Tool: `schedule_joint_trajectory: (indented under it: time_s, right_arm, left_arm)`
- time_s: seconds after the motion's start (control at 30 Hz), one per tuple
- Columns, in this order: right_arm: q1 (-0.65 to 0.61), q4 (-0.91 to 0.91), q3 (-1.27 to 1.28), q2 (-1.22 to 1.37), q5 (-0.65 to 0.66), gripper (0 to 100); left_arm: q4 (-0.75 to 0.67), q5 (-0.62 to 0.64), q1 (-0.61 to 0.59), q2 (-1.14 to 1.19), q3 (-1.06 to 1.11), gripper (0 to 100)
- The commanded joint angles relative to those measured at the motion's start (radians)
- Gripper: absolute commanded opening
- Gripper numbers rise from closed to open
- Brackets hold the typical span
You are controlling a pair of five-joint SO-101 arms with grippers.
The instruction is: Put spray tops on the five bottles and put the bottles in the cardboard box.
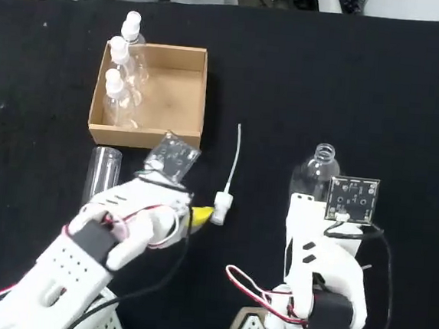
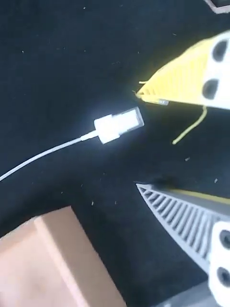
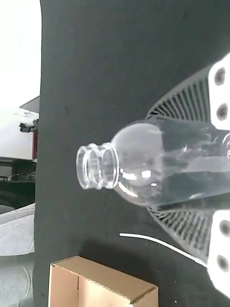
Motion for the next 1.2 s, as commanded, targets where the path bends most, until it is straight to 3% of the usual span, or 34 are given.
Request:
schedule_joint_trajectory:
  time_s: [0.0,0.87,1.17]
  right_arm:
    - [0.023,-0.005,-0.007,-0.048,-0.008,3.4]
    - [0.023,-0.005,0.002,-0.048,0.0,3.5]
    - [0.023,-0.006,0.002,-0.048,0.002,3.5]
  left_arm:
    - [-0.098,0.021,0.053,0.129,-0.067,24]
    - [-0.118,0.183,0.061,0.847,-0.498,24]
    - [-0.112,0.183,0.061,1.042,-0.611,24]
